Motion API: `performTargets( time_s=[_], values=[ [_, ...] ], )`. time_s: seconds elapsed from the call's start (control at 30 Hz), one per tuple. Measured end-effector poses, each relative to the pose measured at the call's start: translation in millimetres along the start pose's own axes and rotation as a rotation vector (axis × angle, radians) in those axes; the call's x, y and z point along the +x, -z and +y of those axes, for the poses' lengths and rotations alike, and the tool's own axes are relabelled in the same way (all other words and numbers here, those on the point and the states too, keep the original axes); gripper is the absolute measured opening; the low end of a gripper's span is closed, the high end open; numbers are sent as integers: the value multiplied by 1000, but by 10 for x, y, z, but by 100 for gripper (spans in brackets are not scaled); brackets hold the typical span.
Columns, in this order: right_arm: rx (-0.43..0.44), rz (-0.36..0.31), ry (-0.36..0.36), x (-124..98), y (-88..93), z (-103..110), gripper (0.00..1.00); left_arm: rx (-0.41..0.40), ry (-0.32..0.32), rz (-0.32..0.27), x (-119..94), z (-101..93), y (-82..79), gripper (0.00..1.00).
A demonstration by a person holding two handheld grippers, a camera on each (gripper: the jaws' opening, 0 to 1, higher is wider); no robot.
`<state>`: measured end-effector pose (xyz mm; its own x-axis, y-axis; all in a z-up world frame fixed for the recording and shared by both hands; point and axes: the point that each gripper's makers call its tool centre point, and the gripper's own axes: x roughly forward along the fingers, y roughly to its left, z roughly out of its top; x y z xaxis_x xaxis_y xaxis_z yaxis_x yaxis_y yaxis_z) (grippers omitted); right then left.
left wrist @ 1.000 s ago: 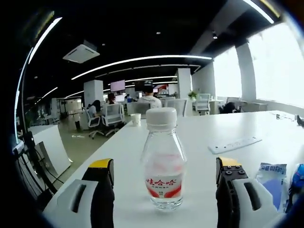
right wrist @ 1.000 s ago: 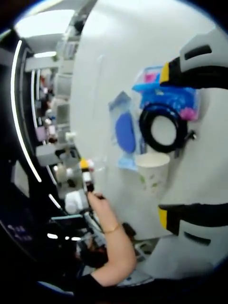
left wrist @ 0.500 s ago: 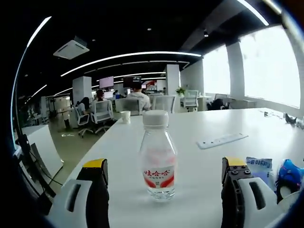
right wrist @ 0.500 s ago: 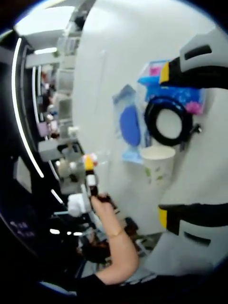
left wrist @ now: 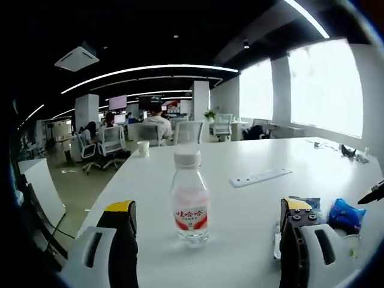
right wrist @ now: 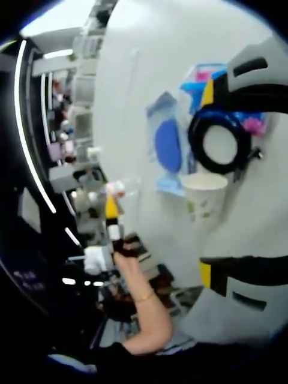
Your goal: Arrange the tabletop items into an orderly group along one side of the table until the central work area is clear of visible clutter.
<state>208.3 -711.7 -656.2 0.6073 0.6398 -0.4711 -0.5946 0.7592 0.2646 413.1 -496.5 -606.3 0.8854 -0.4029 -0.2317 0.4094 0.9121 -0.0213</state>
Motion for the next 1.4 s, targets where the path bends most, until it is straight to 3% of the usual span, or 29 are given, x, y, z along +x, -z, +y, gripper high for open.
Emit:
performTargets(
  time_s=[0.17,0.37,0.67,0.97,1.2,1.37,1.4],
  values=[
    [-21,4,-34,45,10,65,93,24,1,14,-77,15,16,100],
    [-43,19,-73,103,33,125,86,40,55,37,-187,-80,102,100],
    [-93,37,-147,198,78,246,68,39,80,75,-389,-123,227,100],
    [-125,72,-193,307,192,289,52,43,124,103,-584,-330,319,100],
    [-176,97,-202,395,301,295,38,76,154,90,-713,-475,258,100],
    [-189,87,-214,414,289,315,28,106,201,89,-820,-612,229,100],
    [-190,87,-216,416,290,319,25,109,235,97,-841,-669,243,100]
  ],
)
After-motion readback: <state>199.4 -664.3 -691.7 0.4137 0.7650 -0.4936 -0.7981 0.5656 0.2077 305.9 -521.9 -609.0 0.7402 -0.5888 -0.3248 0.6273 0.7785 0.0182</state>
